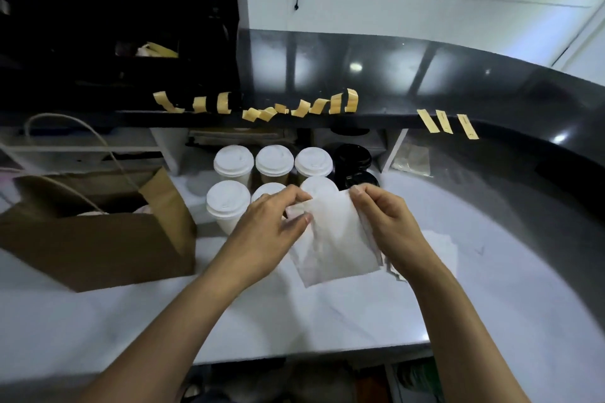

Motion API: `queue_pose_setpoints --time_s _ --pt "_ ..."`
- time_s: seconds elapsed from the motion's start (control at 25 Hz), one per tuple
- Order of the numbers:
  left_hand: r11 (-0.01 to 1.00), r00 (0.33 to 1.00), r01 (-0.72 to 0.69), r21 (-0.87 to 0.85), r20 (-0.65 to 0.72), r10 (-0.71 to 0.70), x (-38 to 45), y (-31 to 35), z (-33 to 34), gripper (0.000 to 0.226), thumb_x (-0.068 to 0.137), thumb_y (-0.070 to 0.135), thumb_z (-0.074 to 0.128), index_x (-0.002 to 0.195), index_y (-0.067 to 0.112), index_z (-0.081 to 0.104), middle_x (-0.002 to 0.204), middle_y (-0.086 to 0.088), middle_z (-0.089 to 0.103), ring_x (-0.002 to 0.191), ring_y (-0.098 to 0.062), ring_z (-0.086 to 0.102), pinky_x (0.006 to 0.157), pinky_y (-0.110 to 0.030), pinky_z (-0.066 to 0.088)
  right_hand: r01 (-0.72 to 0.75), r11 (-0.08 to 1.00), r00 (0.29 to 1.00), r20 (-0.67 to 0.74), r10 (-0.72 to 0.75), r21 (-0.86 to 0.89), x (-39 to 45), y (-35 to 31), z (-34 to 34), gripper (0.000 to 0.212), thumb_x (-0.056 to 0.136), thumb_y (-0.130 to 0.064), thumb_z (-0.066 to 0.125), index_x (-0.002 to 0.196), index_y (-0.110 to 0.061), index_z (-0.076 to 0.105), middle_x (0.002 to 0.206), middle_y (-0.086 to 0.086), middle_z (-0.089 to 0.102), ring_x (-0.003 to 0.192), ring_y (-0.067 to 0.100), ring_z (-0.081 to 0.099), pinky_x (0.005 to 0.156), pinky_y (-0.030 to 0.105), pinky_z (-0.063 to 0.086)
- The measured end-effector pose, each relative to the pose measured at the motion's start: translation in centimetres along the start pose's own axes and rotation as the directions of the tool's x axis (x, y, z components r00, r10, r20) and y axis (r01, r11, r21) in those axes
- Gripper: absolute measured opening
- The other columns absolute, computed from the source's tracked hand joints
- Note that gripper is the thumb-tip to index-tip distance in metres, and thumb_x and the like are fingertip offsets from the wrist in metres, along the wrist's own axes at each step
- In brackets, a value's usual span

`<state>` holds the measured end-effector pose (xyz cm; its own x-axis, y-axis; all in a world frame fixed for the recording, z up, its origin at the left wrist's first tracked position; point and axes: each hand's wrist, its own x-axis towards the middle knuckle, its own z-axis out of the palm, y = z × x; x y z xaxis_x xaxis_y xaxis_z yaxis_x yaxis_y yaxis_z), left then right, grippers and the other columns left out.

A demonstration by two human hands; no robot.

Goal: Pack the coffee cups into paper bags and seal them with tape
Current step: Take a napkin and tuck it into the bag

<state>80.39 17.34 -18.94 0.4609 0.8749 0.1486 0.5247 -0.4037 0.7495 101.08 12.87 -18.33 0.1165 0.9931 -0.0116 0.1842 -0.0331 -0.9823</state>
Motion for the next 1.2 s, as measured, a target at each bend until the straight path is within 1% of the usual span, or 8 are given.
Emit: queue_pose_setpoints --time_s 0.12,0.24,0.52,0.68,0.84,0.96,1.08,1.2 --pt "0.998 0.994 0.055 -0.042 -0.089 -0.059 -1.1 -0.8 -2.4 0.009 0.098 0.028 0.058 0.1 0.037 0.059 0.097 0.027 0.059 0.094 0.0 0.053 0.074 -0.012 0.041 -0.022 0.995 0.99 0.139 0.008 0.099 0.8 -0.9 2.2 0.02 0.096 -0.028 0.063 0.101 -0.011 0.071 0.091 -0.002 0.072 0.085 0.009 0.067 0.072 0.022 0.052" --pt "0.991 0.982 0.113 -0.069 -0.145 -0.122 -2.2 -1.9 -4.8 0.009 0.099 0.031 0.056 0.105 0.037 0.059 0.101 0.018 0.062 0.095 -0.001 0.055 0.082 -0.027 0.049 -0.022 0.996 0.971 0.24 0.0 0.088 1.9 -1.5 4.7 0.027 0.089 -0.01 0.074 0.115 -0.009 0.071 0.106 0.007 0.077 0.1 0.023 0.073 0.084 0.037 0.061" --pt "0.996 0.955 0.074 0.04 -0.292 -0.059 -4.2 -3.3 -10.7 0.02 0.098 0.029 0.057 0.118 0.033 0.057 0.105 0.019 0.054 0.102 -0.003 0.053 0.086 -0.032 0.051 -0.024 0.999 0.999 0.044 0.022 0.04 4.6 -3.3 9.4 0.01 0.088 -0.013 0.077 0.098 -0.011 0.077 0.091 0.007 0.079 0.091 0.029 0.074 0.076 0.048 0.063" --pt "0.98 0.89 0.088 0.18 -0.456 0.004 -5.7 -4.4 -14.9 0.02 0.098 0.025 0.057 0.117 0.029 0.059 0.107 0.016 0.054 0.107 -0.009 0.049 0.087 -0.029 0.048 -0.067 0.997 0.997 -0.027 0.069 0.042 6.3 -3.9 11.4 0.014 0.087 -0.02 0.079 0.1 -0.015 0.077 0.086 -0.006 0.079 0.083 0.008 0.075 0.063 0.018 0.056" --pt "0.97 0.787 0.093 0.225 -0.613 0.067 -6.9 -5.4 -18.3 0.018 0.098 0.016 0.055 0.114 0.022 0.063 0.105 0.011 0.06 0.103 -0.009 0.051 0.083 -0.019 0.044 -0.108 0.993 0.988 -0.104 0.112 0.044 7.6 -4.1 14.1 0.005 0.088 -0.025 0.078 0.091 -0.021 0.077 0.084 -0.004 0.078 0.087 0.014 0.074 0.077 0.034 0.059" --pt "0.98 0.724 0.118 0.163 -0.69 0.027 -7.5 -7.2 -20.7 0.022 0.101 0.011 0.048 0.113 0.024 0.061 0.105 0.012 0.063 0.105 -0.011 0.054 0.084 -0.019 0.045 -0.111 0.991 0.979 -0.165 0.121 0.07 8.3 -4.7 15.9 0.002 0.09 -0.024 0.075 0.089 -0.025 0.073 0.088 -0.004 0.076 0.087 0.011 0.071 0.071 0.027 0.056" --pt "0.987 0.693 0.148 0.063 -0.718 -0.058 -7.8 -9.7 -22.9 0.024 0.105 0.013 0.04 0.115 0.023 0.059 0.1 0.014 0.066 0.102 -0.012 0.059 0.087 -0.026 0.049 -0.132 0.985 0.959 -0.237 0.156 0.111 9.2 -5.2 17.5 0.004 0.091 -0.024 0.074 0.089 -0.026 0.072 0.09 -0.004 0.075 0.087 0.012 0.07 0.076 0.033 0.058" --pt "0.975 0.725 0.22 -0.026 -0.665 -0.181 -7.7 -12.2 -24.4 0.021 0.107 0.021 0.039 0.115 0.022 0.058 0.096 0.015 0.069 0.096 0.004 0.06 0.075 -0.006 0.043 -0.128 0.982 0.949 -0.27 0.162 0.139 9.8 -5.7 18.9 0.006 0.091 -0.019 0.074 0.088 -0.024 0.072 0.084 -0.003 0.076 0.077 0.01 0.071 0.07 0.031 0.059"
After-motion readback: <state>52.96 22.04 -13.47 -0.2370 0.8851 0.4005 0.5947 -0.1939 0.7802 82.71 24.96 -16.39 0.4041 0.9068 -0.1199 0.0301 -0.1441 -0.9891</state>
